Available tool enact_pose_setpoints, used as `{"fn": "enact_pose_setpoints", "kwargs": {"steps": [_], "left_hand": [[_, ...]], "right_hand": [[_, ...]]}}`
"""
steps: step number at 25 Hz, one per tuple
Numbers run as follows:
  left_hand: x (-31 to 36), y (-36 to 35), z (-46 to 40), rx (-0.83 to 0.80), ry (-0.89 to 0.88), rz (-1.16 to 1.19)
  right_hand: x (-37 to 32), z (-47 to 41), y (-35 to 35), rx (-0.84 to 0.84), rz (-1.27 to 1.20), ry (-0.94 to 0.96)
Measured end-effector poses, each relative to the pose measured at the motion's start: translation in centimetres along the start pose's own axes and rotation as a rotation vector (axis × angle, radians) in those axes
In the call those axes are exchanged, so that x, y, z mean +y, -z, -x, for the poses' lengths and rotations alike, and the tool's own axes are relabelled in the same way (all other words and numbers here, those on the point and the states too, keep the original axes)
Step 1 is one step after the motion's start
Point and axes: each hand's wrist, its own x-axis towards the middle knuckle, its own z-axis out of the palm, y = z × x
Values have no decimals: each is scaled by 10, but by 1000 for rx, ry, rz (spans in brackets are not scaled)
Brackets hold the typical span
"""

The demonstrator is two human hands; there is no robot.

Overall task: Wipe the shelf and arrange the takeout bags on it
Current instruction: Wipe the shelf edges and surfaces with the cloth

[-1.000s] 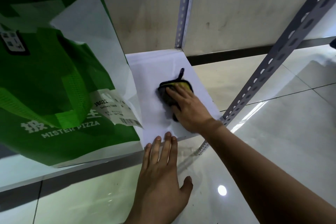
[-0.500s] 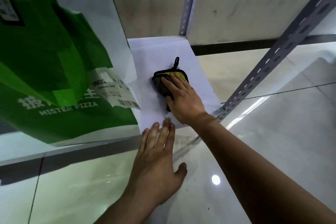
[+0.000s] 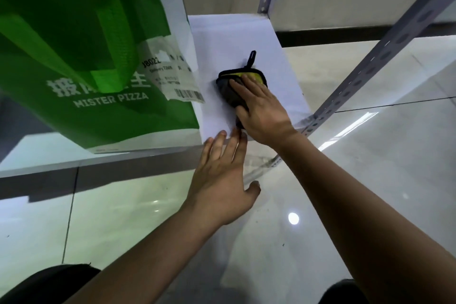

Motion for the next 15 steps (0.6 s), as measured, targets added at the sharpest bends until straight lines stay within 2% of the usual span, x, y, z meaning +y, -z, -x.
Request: {"fn": "enact_pose_setpoints", "kwargs": {"steps": [2, 5, 7, 11, 15], "left_hand": [[0, 1, 1, -5, -2, 3], [0, 4, 1, -19, -2, 18], [-1, 4, 1, -20, -5, 15], [-1, 3, 1, -18, -10, 10], [0, 2, 0, -27, -5, 8]], "right_hand": [[16, -4, 4, 20, 2, -74], [33, -13, 9, 84, 68, -366], [25, -14, 9, 69, 87, -435], [3, 24, 12, 16, 10, -142], [4, 54, 17, -24, -3, -102]]}}
